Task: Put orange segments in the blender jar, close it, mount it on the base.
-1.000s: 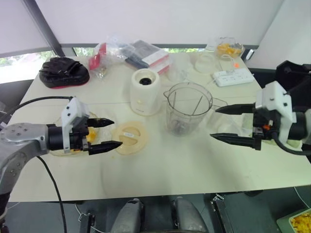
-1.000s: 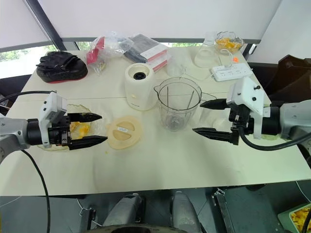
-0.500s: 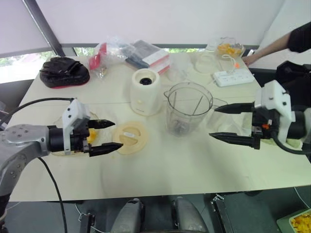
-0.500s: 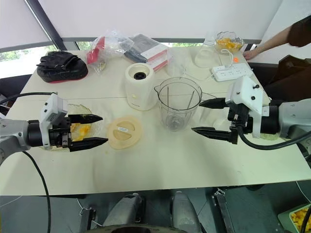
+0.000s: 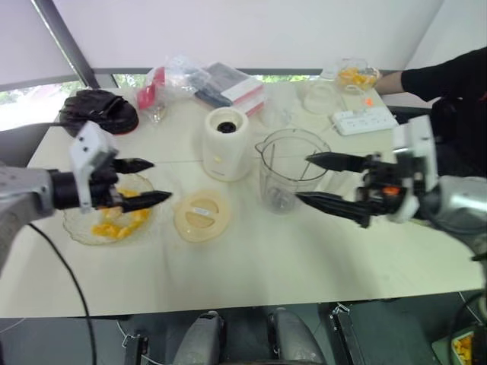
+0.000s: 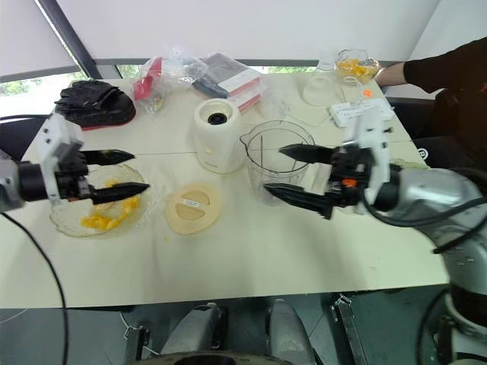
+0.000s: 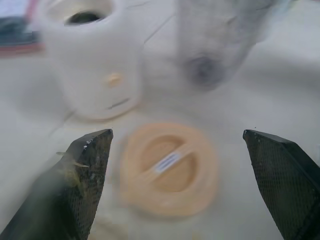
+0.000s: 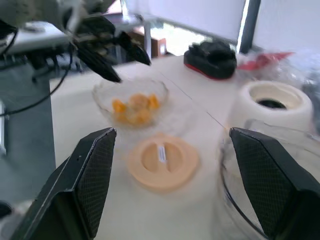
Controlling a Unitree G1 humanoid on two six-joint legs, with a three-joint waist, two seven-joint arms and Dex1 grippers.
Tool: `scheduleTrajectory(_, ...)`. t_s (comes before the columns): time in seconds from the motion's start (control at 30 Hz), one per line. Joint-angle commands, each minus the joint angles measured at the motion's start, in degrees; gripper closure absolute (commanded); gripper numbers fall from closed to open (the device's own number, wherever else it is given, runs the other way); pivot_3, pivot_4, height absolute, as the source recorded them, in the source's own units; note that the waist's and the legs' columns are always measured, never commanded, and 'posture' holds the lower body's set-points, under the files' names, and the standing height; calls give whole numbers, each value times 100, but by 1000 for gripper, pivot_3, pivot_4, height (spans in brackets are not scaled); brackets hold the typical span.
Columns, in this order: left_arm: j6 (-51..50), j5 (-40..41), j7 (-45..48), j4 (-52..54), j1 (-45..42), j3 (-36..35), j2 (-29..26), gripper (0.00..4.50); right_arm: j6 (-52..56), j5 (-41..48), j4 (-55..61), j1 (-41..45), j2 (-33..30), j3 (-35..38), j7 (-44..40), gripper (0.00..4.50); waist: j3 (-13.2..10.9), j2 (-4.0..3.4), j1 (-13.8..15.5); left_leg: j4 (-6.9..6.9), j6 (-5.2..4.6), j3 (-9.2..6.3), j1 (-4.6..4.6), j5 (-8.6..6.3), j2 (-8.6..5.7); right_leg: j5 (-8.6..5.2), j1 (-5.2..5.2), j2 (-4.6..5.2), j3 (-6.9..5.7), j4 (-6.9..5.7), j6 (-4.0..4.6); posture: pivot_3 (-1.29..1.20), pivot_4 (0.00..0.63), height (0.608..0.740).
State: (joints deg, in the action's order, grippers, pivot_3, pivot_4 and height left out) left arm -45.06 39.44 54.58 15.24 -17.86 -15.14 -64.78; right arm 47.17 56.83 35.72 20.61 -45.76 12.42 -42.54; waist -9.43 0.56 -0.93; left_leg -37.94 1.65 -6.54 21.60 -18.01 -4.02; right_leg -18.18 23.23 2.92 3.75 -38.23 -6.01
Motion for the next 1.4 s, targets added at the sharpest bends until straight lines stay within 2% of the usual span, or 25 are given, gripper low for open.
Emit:
scheduleTrajectory(0.03, 212, -616, -121, -649, -263, 136, -250, 137, -426, -466, -13, 45, 342, -473, 92, 697, 0, 0, 8, 0, 5, -1, 0, 3, 0, 0, 2, 0, 0, -2, 0, 0, 150, 740)
scheduleTrajectory(0.17, -111, -874, -449, -967, -403, 237, -155, 137, -807, -980, -146, -147, 623, -889, -1, 697, 0, 1, 22, 0, 8, -1, 4, 4, -2, 1, 5, 2, -1, -3, -1, 0, 150, 740)
scheduleTrajectory(0.2, -427, -980, -781, -986, -504, 310, -93, 137, -870, -1059, -155, -206, 653, -950, -31, 697, 1, 4, 35, -1, 9, -2, 9, 5, -2, 2, 8, 3, -1, -4, -4, 0, 150, 740)
scheduleTrajectory(0.33, -2017, -1054, -2262, -739, -1021, 104, 622, 137, -1009, -1219, -236, -329, 760, -1101, -112, 697, 4, 11, 36, -26, 14, -10, 46, 8, -7, 12, 35, 4, -8, -18, -21, 0, 150, 740)
scheduleTrajectory(0.6, -3161, -1693, -3695, -472, -973, -71, 1398, 137, -1117, -1497, -421, -165, 873, -1346, -271, 697, 6, 18, -10, -34, 31, 5, 85, 17, -10, 15, 116, 4, 4, -88, -24, 0, 150, 740)
scheduleTrajectory(0.83, -3399, -2069, -4204, -493, -592, -389, 1706, 137, -1096, -1599, -572, -32, 899, -1386, -367, 697, 7, 23, 15, -38, 40, 4, 84, 23, -9, 18, 117, 3, 3, -92, -17, 0, 150, 740)
scheduleTrajectory(1.03, -2949, -2383, -4448, -996, -504, -464, 2032, 137, -1052, -1595, -553, -42, 934, -1395, -316, 697, 10, 28, 32, -42, 41, 3, 84, 24, -10, 19, 114, 6, 1, -92, -17, 0, 150, 740)
scheduleTrajectory(1.23, -2252, -2568, -4353, -1875, -920, -47, 2261, 137, -1010, -1623, -458, -109, 965, -1433, -216, 697, 12, 33, 38, -44, 43, 2, 84, 24, -11, 19, 113, 6, -2, -93, -16, 0, 150, 740)
scheduleTrajectory(1.4, -1677, -2816, -4159, -2399, -1082, 447, 2232, 137, -985, -1628, -365, -177, 950, -1416, -104, 697, 15, 37, 16, -46, 43, 2, 85, 24, -11, 19, 114, 7, -2, -93, -16, 0, 150, 740)
